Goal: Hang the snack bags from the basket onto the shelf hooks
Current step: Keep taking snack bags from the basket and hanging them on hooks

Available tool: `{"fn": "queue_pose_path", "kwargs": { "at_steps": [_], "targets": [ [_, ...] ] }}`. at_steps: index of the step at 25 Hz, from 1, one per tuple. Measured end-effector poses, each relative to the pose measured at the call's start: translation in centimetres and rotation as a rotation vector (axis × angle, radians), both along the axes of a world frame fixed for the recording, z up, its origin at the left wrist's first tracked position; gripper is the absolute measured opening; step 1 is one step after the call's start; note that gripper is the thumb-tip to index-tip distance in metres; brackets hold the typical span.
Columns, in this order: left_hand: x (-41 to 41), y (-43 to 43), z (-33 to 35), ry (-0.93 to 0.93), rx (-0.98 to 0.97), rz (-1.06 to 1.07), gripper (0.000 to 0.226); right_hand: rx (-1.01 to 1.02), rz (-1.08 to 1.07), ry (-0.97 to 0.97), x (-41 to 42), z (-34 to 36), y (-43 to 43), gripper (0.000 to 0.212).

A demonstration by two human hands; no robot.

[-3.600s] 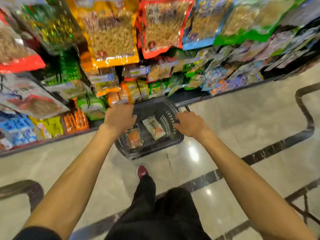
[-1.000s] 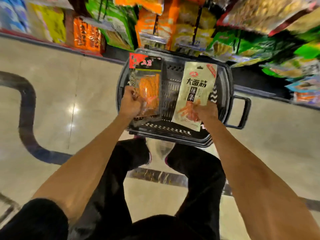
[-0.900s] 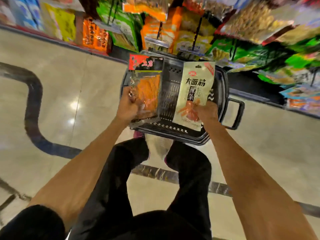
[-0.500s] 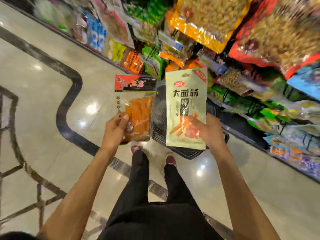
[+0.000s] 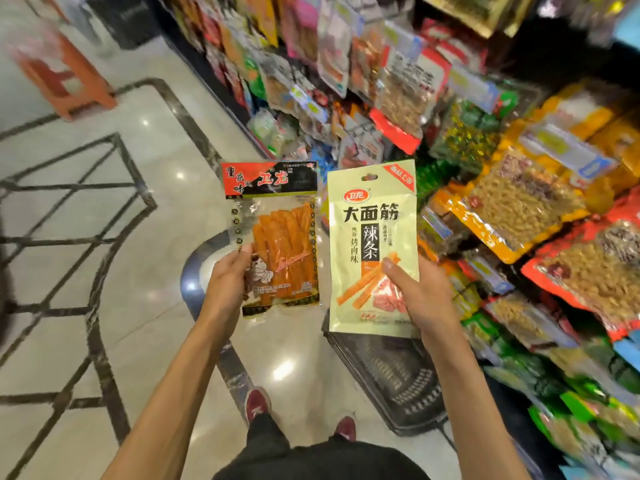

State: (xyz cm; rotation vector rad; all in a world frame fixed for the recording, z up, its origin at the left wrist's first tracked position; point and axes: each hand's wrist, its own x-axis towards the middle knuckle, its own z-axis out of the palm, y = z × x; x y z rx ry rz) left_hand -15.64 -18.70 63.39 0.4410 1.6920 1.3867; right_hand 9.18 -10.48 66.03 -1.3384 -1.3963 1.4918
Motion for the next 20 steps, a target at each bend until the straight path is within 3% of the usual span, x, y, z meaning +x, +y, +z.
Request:
{"fn": "queue_pose_path", "kwargs": {
  "at_steps": [8,20],
  "targets": [
    [-13.2,-3.2,5.4,0.112,0.108,0.1,0.034,0.08,-0.003,0.054,-13.9,4.4,-0.2,0.013],
    [-28.1,-1.2,9.5,0.096,0.179,0.098,0.029,0.132,-0.106,0.113,-29.3,5.9,1.3,0.014]
  ]
}}
